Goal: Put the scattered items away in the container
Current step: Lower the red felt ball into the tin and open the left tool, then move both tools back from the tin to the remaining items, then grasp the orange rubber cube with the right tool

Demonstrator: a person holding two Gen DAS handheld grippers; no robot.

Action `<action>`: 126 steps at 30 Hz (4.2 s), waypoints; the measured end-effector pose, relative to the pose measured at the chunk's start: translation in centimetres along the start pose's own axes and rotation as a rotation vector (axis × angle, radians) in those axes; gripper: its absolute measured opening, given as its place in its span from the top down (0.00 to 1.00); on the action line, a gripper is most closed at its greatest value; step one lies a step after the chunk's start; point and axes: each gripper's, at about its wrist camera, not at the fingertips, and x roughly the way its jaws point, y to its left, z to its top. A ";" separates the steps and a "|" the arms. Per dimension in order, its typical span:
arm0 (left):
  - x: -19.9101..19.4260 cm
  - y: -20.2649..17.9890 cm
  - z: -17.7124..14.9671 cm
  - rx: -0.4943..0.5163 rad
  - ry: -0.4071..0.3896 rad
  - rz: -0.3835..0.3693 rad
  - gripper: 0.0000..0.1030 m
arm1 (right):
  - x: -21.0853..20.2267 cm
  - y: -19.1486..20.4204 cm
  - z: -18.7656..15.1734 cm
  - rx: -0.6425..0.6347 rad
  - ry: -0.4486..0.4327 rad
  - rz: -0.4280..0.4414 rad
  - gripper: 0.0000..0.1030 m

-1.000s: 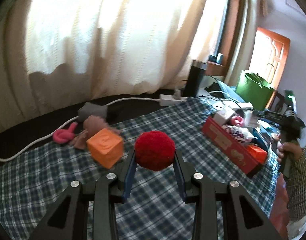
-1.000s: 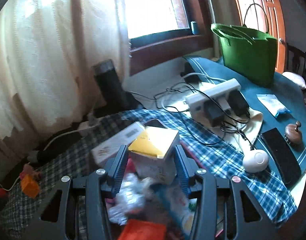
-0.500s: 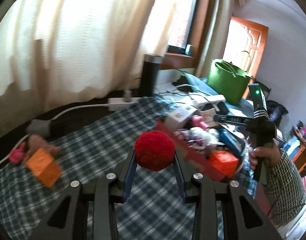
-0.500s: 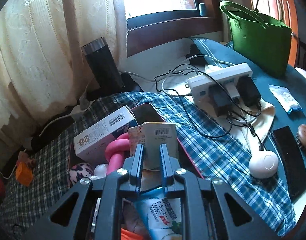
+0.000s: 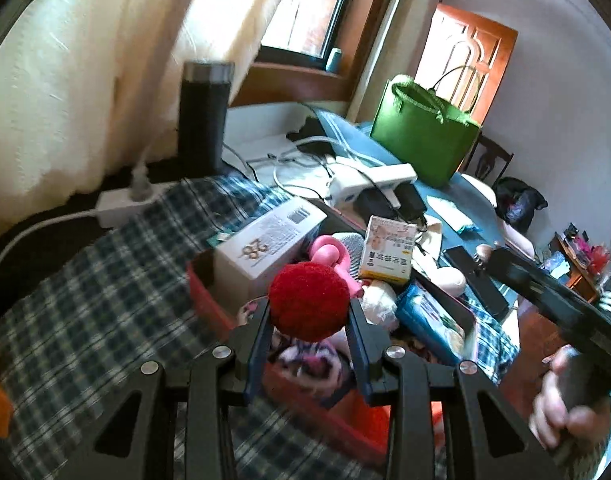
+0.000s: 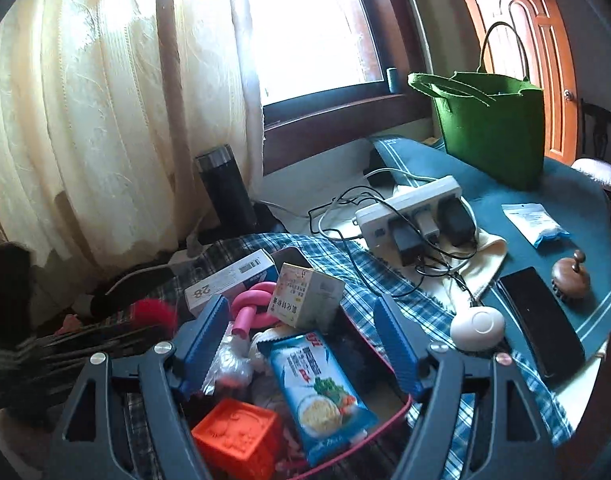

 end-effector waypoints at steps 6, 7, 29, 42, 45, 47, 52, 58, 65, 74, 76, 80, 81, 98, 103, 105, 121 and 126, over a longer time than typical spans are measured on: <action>2.9 -0.2 0.4 0.022 0.028 0.036 0.63 | -0.3 -0.6 -0.6 0.026 -0.008 0.004 0.24; 3.0 -0.1 0.5 0.025 0.028 0.038 0.63 | -0.2 -0.6 -0.7 0.029 -0.007 0.003 0.24; -1.3 -0.1 -0.9 0.090 -0.076 0.161 0.11 | -1.2 1.9 -1.1 0.022 -0.021 0.015 0.24; -7.2 1.3 -3.0 0.157 -0.173 0.338 0.11 | -1.4 7.4 -1.3 -0.043 -0.014 0.064 0.24; -8.1 2.4 -3.4 0.139 -0.176 0.358 0.11 | -1.1 8.9 -1.5 -0.060 -0.006 0.076 0.24; -8.8 3.3 -3.8 0.128 -0.173 0.371 0.11 | -0.8 9.9 -1.6 -0.073 0.001 0.085 0.24; -10.5 5.9 -4.8 0.091 -0.161 0.405 0.11 | 0.1 12.6 -1.9 -0.096 0.022 0.118 0.24; -13.1 10.6 -6.3 0.013 -0.146 0.441 0.11 | 1.6 16.4 -2.8 -0.140 0.058 0.159 0.24; -17.0 18.1 -8.2 -0.125 -0.161 0.493 0.11 | 3.3 20.1 -4.2 -0.190 0.105 0.202 0.24; -22.3 29.7 -11.1 -0.395 -0.219 0.553 0.11 | 5.2 22.8 -5.8 -0.240 0.169 0.225 0.24; -23.0 31.5 -11.7 -0.458 -0.235 0.540 0.11 | 5.6 23.4 -6.1 -0.251 0.181 0.236 0.24; -23.7 33.6 -12.6 -0.532 -0.259 0.529 0.11 | 6.3 25.6 -6.8 -0.291 0.213 0.286 0.24; -23.7 33.9 -12.8 -0.540 -0.261 0.525 0.11 | 6.5 26.3 -7.0 -0.308 0.220 0.299 0.24; -23.0 36.0 -13.7 -0.598 -0.236 0.490 0.11 | 14.0 38.8 -12.1 -0.546 0.347 0.439 0.23; -22.9 36.9 -14.1 -0.638 -0.230 0.492 0.11 | 16.9 39.8 -12.9 -0.547 0.392 0.421 0.23; -22.8 37.0 -14.2 -0.642 -0.226 0.492 0.11 | 17.7 39.9 -13.3 -0.534 0.412 0.424 0.23; -22.0 37.2 -14.5 -0.634 -0.199 0.491 0.11 | 13.4 35.0 -11.8 -0.459 0.344 0.341 0.44; -21.5 37.8 -14.8 -0.675 -0.187 0.432 0.11 | 11.2 30.9 -10.9 -0.379 0.270 0.273 0.44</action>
